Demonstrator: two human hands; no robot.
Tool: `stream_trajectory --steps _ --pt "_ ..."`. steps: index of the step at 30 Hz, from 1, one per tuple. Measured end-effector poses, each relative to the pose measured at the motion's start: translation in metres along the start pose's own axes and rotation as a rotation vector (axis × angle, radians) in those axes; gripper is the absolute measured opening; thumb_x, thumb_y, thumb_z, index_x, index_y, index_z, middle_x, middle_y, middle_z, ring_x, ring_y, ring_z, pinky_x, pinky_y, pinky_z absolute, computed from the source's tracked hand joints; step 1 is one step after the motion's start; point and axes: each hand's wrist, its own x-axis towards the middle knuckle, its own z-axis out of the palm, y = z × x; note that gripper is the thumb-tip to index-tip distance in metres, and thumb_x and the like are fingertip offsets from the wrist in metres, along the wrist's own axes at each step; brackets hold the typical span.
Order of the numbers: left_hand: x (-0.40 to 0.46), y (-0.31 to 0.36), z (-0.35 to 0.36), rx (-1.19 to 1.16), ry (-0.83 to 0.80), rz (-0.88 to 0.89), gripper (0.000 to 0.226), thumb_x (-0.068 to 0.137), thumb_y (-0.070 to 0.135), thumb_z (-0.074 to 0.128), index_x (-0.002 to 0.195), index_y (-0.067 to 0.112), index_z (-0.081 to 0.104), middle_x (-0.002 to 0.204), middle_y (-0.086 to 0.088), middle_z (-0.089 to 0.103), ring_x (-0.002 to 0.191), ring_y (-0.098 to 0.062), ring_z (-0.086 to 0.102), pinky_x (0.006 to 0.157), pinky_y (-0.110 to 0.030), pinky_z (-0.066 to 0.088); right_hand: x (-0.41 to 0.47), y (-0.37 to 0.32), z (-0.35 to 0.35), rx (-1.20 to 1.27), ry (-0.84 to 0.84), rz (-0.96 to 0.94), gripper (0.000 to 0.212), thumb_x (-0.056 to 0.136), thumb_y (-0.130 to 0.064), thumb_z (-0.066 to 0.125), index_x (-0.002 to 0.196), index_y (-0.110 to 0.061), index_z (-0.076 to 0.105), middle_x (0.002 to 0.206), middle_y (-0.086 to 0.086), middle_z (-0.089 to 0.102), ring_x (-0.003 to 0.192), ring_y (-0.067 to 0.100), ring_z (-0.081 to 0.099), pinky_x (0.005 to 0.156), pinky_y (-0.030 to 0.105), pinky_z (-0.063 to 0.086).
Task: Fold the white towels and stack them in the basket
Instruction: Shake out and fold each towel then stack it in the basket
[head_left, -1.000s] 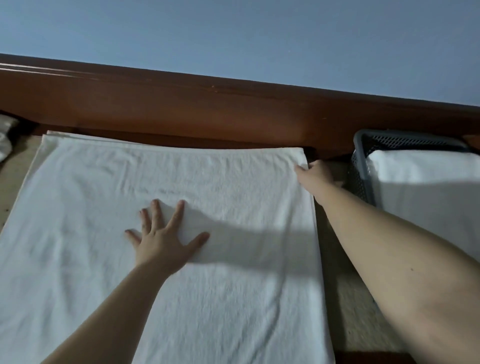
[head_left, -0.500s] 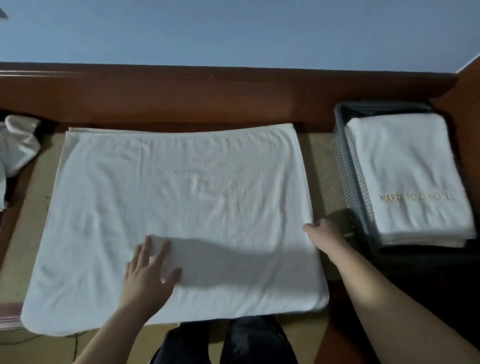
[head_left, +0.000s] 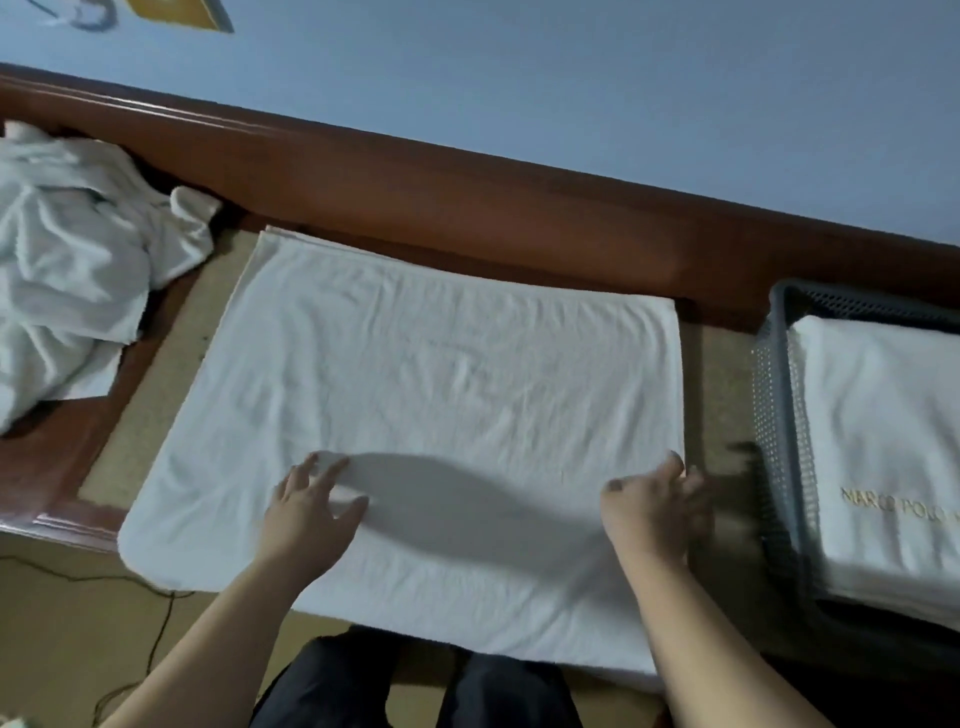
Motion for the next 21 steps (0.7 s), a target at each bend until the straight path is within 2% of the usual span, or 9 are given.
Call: stream_trajectory --steps 1,2,5,7,11,14,17,19,21 --pt "0.001 -0.009 -0.005 0.000 0.026 -0.063 0.068 0.097 0.058 0.060 0.158 0.041 0.036 0.168 -0.001 0.027 0.152 -0.031 0.025 0.120 -0.051 0.034 -0.007 -0.020 0.008 -0.022 -0.027 -0.119 0.076 0.092 -0.031 0.069 0.155 -0.014 0.031 0.164 0.019 0.022 0.151 0.040 0.022 0.120 0.053 0.025" --pt "0.001 -0.019 -0.012 -0.001 0.050 -0.127 0.071 0.097 0.058 0.058 0.160 0.038 0.032 0.168 -0.004 0.027 0.152 -0.033 0.025 0.120 -0.052 0.035 -0.015 -0.044 0.016 -0.056 -0.069 -0.243 0.077 0.093 -0.032 0.068 0.156 -0.015 0.028 0.164 0.018 0.021 0.152 0.039 0.021 0.121 0.052 0.027" --pt "0.003 -0.056 -0.034 -0.036 0.118 -0.296 0.078 0.096 0.059 0.058 0.163 0.033 0.026 0.168 -0.013 0.025 0.152 -0.037 0.025 0.120 -0.053 0.033 -0.047 -0.123 0.044 -0.086 -0.275 -0.576 0.052 0.097 -0.031 0.061 0.144 -0.016 0.048 0.144 0.013 0.048 0.136 0.034 0.045 0.107 0.043 0.044" --pt "0.007 -0.082 -0.052 -0.050 0.154 -0.387 0.080 0.096 0.061 0.056 0.163 0.031 0.024 0.167 -0.015 0.026 0.152 -0.037 0.026 0.121 -0.051 0.032 -0.081 -0.182 0.059 -0.090 -0.422 -0.713 0.037 0.099 -0.031 0.057 0.133 -0.017 0.057 0.134 0.009 0.057 0.126 0.031 0.054 0.100 0.038 0.048" --pt "0.023 -0.125 -0.080 -0.151 0.171 -0.488 0.078 0.095 0.059 0.054 0.161 0.027 0.028 0.159 -0.015 0.034 0.144 -0.039 0.032 0.111 -0.054 0.040 -0.150 -0.292 0.095 -0.175 -0.564 -0.890 0.032 0.099 -0.031 0.053 0.129 -0.021 0.057 0.133 0.004 0.062 0.119 0.029 0.060 0.092 0.034 0.048" --pt "0.034 -0.150 -0.089 -0.168 0.146 -0.469 0.075 0.093 0.061 0.057 0.155 0.024 0.036 0.150 -0.012 0.039 0.137 -0.036 0.037 0.107 -0.051 0.043 -0.194 -0.361 0.124 -0.205 -0.628 -0.884 0.031 0.098 -0.034 0.053 0.126 -0.020 0.055 0.125 0.001 0.062 0.107 0.028 0.062 0.085 0.033 0.049" --pt "0.045 -0.168 -0.093 -0.173 0.144 -0.439 0.065 0.091 0.063 0.059 0.141 0.024 0.046 0.137 -0.005 0.045 0.127 -0.030 0.042 0.103 -0.045 0.044 -0.227 -0.413 0.159 -0.141 -0.639 -0.755 0.041 0.095 -0.040 0.061 0.122 -0.013 0.048 0.122 0.006 0.062 0.098 0.030 0.062 0.083 0.036 0.054" --pt "0.052 -0.176 -0.095 -0.191 0.116 -0.426 0.060 0.090 0.063 0.061 0.133 0.024 0.049 0.131 -0.001 0.047 0.124 -0.028 0.044 0.100 -0.043 0.044 -0.244 -0.433 0.178 -0.128 -0.611 -0.658 0.049 0.093 -0.044 0.064 0.121 -0.010 0.043 0.122 0.010 0.064 0.099 0.034 0.067 0.087 0.042 0.059" --pt "0.059 -0.181 -0.098 -0.203 0.075 -0.430 0.059 0.088 0.065 0.063 0.128 0.023 0.051 0.129 0.000 0.049 0.123 -0.027 0.045 0.099 -0.042 0.043 -0.254 -0.444 0.192 -0.153 -0.569 -0.595 0.055 0.093 -0.046 0.066 0.125 -0.008 0.042 0.128 0.012 0.064 0.108 0.036 0.067 0.086 0.040 0.058"
